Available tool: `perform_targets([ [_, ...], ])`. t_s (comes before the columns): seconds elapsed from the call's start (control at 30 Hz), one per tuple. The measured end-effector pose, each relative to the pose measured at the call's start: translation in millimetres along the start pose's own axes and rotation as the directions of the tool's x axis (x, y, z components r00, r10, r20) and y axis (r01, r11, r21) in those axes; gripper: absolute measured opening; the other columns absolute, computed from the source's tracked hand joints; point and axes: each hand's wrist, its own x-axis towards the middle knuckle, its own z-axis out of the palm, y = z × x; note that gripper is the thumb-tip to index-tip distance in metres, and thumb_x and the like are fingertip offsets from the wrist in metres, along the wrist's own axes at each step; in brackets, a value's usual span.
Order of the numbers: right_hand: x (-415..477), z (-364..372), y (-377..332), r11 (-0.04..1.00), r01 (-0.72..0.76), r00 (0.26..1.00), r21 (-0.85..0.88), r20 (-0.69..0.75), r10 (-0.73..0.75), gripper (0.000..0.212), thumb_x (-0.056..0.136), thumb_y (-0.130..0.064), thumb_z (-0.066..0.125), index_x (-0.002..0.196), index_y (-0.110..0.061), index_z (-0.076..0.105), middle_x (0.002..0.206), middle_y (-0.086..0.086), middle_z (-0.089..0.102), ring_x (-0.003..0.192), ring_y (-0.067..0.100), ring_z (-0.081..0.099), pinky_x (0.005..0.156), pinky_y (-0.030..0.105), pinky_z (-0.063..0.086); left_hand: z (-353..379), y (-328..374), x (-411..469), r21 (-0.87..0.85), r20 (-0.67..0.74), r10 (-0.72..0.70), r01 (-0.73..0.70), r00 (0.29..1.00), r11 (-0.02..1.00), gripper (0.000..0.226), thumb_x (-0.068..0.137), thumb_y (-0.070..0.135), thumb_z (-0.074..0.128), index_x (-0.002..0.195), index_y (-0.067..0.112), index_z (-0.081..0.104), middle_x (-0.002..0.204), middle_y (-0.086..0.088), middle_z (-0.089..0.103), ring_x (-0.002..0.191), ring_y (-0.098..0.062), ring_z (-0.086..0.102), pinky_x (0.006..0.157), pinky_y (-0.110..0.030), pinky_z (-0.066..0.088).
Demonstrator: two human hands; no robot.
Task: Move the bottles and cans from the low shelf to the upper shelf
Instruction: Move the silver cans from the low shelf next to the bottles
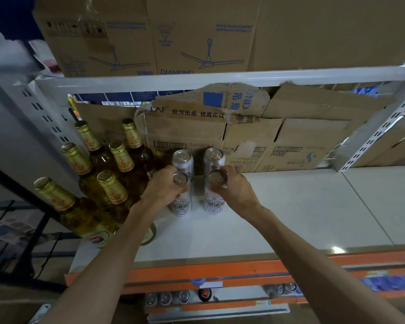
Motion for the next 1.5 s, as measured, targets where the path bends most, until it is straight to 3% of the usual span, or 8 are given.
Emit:
perform_targets([
  [0.13, 1.6, -1.6, 2.2, 0.999, 0.047, 0.999, -0.020, 0.014, -0.046, 0.036, 0.088, -0.024, 0.064, 0.122, -0.019, 0.054, 0.113, 0.007, 0.063, 0.096, 0.028, 0.059, 0.076, 0.032, 0.046, 0.3, 0.9, -5.7, 0.013, -0.048, 0.032, -0.031, 0.998, 0.999, 0.036, 0.074, 0.027, 0.080, 0.105, 0.019, 0.064, 0.088, 0.002, 0.072, 0.077, -0.015, 0.072, 0.080, -0.040, 0.060],
  [0.3, 2.7, -2.7, 5.0, 0.996, 0.075, 0.997, 0.038, 0.018, -0.076, 0.038, 0.086, -0.021, 0.067, 0.123, -0.022, 0.056, 0.110, 0.004, 0.065, 0.096, 0.025, 0.060, 0.077, 0.030, 0.046, 3.0, 2.8, -10.9, 0.056, -0.120, 0.068, -0.061, 0.991, 0.997, 0.037, 0.077, 0.032, 0.077, 0.110, 0.019, 0.065, 0.100, 0.003, 0.070, 0.093, -0.017, 0.067, 0.084, -0.035, 0.055],
  [0.47, 1.1, -0.7, 3.0, 0.996, 0.052, 0.999, 0.066, 0.006, -0.052, 0.042, 0.086, -0.022, 0.069, 0.126, -0.021, 0.056, 0.113, 0.004, 0.065, 0.100, 0.024, 0.059, 0.085, 0.037, 0.049, 6.0, 3.5, -13.4, 0.042, -0.161, 0.064, -0.058, 0.985, 0.997, 0.041, 0.079, 0.032, 0.077, 0.114, 0.018, 0.064, 0.107, -0.001, 0.069, 0.097, -0.021, 0.065, 0.087, -0.036, 0.053],
  [0.8, 1.7, -0.1, 3.8, 0.997, 0.064, 0.998, 0.046, 0.022, -0.065, 0.042, 0.084, -0.021, 0.070, 0.123, -0.020, 0.054, 0.115, 0.005, 0.063, 0.102, 0.024, 0.059, 0.087, 0.037, 0.049, 8.1, 5.0, -17.1, 0.019, -0.154, 0.090, -0.088, 0.984, 0.996, 0.040, 0.078, 0.029, 0.077, 0.115, 0.018, 0.064, 0.108, -0.002, 0.069, 0.098, -0.021, 0.066, 0.089, -0.040, 0.054],
  [1.07, -0.2, 0.9, 0.6, 0.998, 0.053, 0.998, 0.026, 0.036, -0.054, 0.045, 0.087, -0.022, 0.068, 0.127, -0.019, 0.051, 0.118, 0.005, 0.062, 0.104, 0.025, 0.059, 0.088, 0.037, 0.049, 2.4, 1.5, -20.1, 0.020, -0.142, 0.087, -0.084, 0.986, 0.996, 0.035, 0.081, 0.023, 0.075, 0.113, 0.015, 0.062, 0.104, 0.000, 0.067, 0.096, -0.019, 0.064, 0.085, -0.034, 0.052],
  [1.33, -5.6, -1.7, -0.1, 0.998, 0.062, 0.996, 0.014, 0.059, -0.063, 0.048, 0.090, -0.026, 0.065, 0.133, -0.021, 0.045, 0.125, 0.005, 0.060, 0.111, 0.025, 0.057, 0.086, 0.033, 0.046, 0.8, 0.4, -18.1, 0.056, -0.108, 0.037, -0.031, 0.993, 0.998, 0.049, 0.079, 0.034, 0.075, 0.121, 0.019, 0.055, 0.112, 0.000, 0.064, 0.104, -0.022, 0.063, 0.090, -0.040, 0.052],
  [1.4, -8.8, -2.2, -0.8, 0.998, 0.061, 0.997, 0.026, 0.050, -0.062, 0.053, 0.090, -0.026, 0.064, 0.137, -0.020, 0.040, 0.129, 0.006, 0.057, 0.112, 0.026, 0.056, 0.083, 0.028, 0.041, 0.0, 1.7, -17.8, 0.112, -0.101, 0.014, -0.003, 0.995, 0.994, 0.065, 0.077, 0.040, 0.076, 0.130, 0.018, 0.047, 0.122, -0.003, 0.059, 0.113, -0.027, 0.059, 0.093, -0.042, 0.049],
  [1.5, -15.0, -2.3, -4.2, 0.999, 0.035, 0.998, -0.008, -0.051, -0.035, 0.046, 0.094, -0.031, 0.058, 0.135, -0.019, 0.040, 0.127, 0.008, 0.057, 0.111, 0.029, 0.057, 0.080, 0.033, 0.044, 2.1, 10.4, -22.4, 0.293, -0.168, 0.063, -0.012, 0.984, 0.956, 0.074, 0.079, 0.047, 0.074, 0.135, 0.014, 0.040, 0.132, -0.008, 0.048, 0.123, -0.032, 0.049, 0.092, -0.044, 0.045],
])
